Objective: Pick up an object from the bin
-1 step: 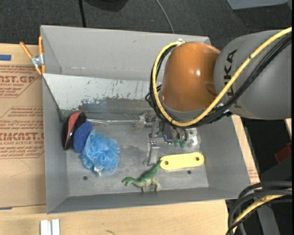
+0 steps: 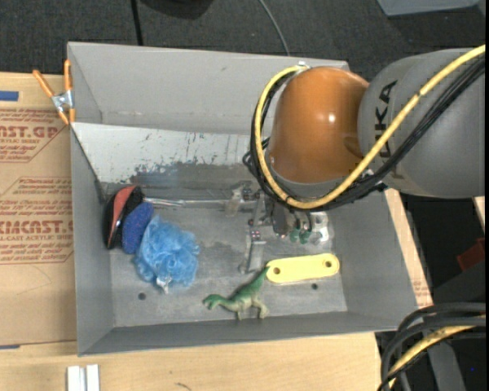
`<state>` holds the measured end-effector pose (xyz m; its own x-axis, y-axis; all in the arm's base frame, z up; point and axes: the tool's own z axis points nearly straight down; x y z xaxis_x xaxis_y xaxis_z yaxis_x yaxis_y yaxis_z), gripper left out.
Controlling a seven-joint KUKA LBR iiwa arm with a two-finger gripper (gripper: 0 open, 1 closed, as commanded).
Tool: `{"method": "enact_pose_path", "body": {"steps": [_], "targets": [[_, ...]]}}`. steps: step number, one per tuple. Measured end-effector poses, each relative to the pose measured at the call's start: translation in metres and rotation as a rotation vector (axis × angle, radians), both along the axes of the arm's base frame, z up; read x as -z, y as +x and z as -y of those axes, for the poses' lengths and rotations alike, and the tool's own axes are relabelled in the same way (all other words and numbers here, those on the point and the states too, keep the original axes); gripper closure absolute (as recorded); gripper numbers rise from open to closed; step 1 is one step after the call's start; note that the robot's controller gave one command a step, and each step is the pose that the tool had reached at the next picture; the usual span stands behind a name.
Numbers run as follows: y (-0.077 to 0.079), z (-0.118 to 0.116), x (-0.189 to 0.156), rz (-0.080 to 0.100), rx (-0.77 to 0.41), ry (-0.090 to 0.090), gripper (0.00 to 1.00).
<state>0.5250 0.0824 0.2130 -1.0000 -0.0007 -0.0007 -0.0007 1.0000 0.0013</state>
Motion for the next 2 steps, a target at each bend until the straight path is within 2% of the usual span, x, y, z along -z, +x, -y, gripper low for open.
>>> {"method": "enact_pose_path", "body": {"steps": [1,2], "targets": [[0.002,-0.036,0.034,0.005,-0.036,-0.001,0.00],[0.019,-0.052,0.065,0.000,-0.117,0.004,0.00]]}}
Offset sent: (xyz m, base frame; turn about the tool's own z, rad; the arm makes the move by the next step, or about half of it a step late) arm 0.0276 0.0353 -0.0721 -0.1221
